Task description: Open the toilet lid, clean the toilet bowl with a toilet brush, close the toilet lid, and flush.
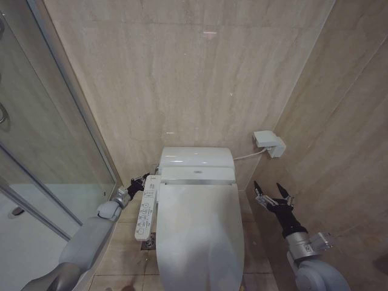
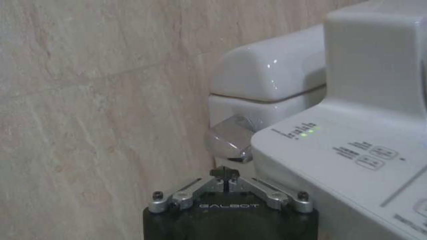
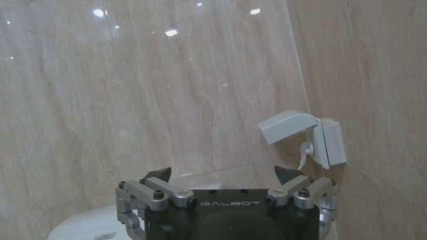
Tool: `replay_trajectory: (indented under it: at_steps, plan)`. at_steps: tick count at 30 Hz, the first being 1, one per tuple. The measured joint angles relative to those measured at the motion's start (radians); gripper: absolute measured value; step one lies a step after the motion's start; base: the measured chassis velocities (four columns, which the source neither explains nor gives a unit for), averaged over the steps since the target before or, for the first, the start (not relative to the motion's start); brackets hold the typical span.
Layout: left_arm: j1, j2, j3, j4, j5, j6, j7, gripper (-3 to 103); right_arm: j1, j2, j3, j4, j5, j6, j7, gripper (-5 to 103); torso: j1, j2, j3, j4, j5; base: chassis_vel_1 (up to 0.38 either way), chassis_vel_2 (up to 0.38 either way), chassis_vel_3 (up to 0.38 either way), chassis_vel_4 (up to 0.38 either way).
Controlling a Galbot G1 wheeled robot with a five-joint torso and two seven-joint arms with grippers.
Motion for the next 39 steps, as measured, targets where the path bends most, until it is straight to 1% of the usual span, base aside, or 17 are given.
replay_trajectory:
  at_steps: [9,12,13,14,15,16,17,20,21,23,24,27,28,30,34,37,39]
  plan:
    - [-0.009,-0.009,-0.004,0.012,0.001,0.002,-0.003,0,0.0,0.0,0.0,0.0,0.0,0.0,0.0,100,0.0,0.0,0.0,-0.0006,0.0005,0.0,0.0,0.0,0.0]
    - [0.027,-0.008,-0.021,-0.044,0.03,0.051,-0.062,0,0.0,0.0,0.0,0.0,0.0,0.0,0.0,100,0.0,0.0,0.0,-0.0007,0.0006,0.0,0.0,0.0,0.0]
    - [0.027,-0.008,-0.021,-0.044,0.03,0.051,-0.062,0,0.0,0.0,0.0,0.0,0.0,0.0,0.0,100,0.0,0.0,0.0,-0.0007,0.0006,0.0,0.0,0.0,0.0]
    - [0.043,-0.004,-0.027,-0.071,0.04,0.074,-0.092,0,0.0,0.0,0.0,0.0,0.0,0.0,0.0,100,0.0,0.0,0.0,-0.0009,0.0004,0.0,0.0,0.0,0.0]
    - [0.054,0.0,-0.032,-0.09,0.05,0.089,-0.109,0,0.0,0.0,0.0,0.0,0.0,0.0,0.0,100,0.0,0.0,0.0,-0.0016,0.0002,0.0,0.0,0.0,0.0]
    - [0.063,0.006,-0.04,-0.109,0.064,0.105,-0.12,0,0.0,0.0,0.0,0.0,0.0,0.0,0.0,100,0.0,0.0,0.0,-0.0017,-0.0002,0.0,0.0,0.0,0.0]
    - [0.063,0.006,-0.04,-0.109,0.064,0.105,-0.12,0,0.0,0.0,0.0,0.0,0.0,0.0,0.0,100,0.0,0.0,0.0,-0.0017,-0.0002,0.0,0.0,0.0,0.0]
    - [0.084,0.035,-0.063,-0.174,0.096,0.151,-0.141,0,0.0,0.0,0.0,0.0,0.0,0.0,0.0,100,0.0,0.0,0.0,-0.0024,-0.0009,0.0,0.0,0.0,0.0]
    - [0.084,0.035,-0.063,-0.174,0.096,0.151,-0.141,0,0.0,0.0,0.0,0.0,0.0,0.0,0.0,100,0.0,0.0,0.0,-0.0024,-0.0009,0.0,0.0,0.0,0.0]
    - [0.094,0.052,-0.08,-0.204,0.107,0.169,-0.152,0,0.0,0.0,0.0,0.0,0.0,0.0,0.0,100,0.0,0.0,-0.001,-0.0027,0.0,0.0,0.0,0.0,0.0]
    - [0.101,0.059,-0.089,-0.212,0.114,0.172,-0.154,0,0.0,0.0,0.0,0.0,0.0,0.0,0.0,100,0.0,0.0,0.0,-0.002,0.0,0.0,0.0,0.0,0.0]
    - [0.116,0.07,-0.11,-0.224,0.134,0.175,-0.155,0,0.0,0.0,0.0,0.0,0.0,0.0,0.0,100,0.0,0.0,0.0,-0.002,-0.0003,0.0,0.0,0.0,0.0]
    - [0.126,0.077,-0.12,-0.23,0.14,0.175,-0.154,0,0.0,0.0,0.0,0.0,0.0,0.0,0.0,100,0.0,0.0,0.0,-0.0009,0.0001,0.0,0.0,0.0,0.0]
    - [0.133,0.08,-0.126,-0.237,0.142,0.175,-0.154,0,0.0,0.0,0.0,0.0,0.0,0.0,0.0,100,0.0,0.0,0.0,-0.0005,0.0001,0.0,0.0,0.0,0.0]
    - [0.158,0.089,-0.144,-0.266,0.146,0.163,-0.154,0,0.0,0.0,0.0,0.0,0.0,0.0,0.0,100,0.0,0.0,0.0,-0.0005,0.0001,0.0,0.0,0.0,0.0]
    - [0.168,0.094,-0.15,-0.285,0.158,0.13,-0.153,0,0.0,0.0,0.0,0.0,0.0,0.0,0.0,100,0.0,0.0,0.0,-0.0008,0.0001,0.0,0.0,0.0,0.0]
    - [0.17,0.097,-0.15,-0.291,0.16,0.127,-0.152,0,0.0,0.0,0.0,0.0,0.0,0.0,0.0,100,0.0,0.0,0.0,-0.0007,0.0001,0.0,0.0,0.0,0.0]
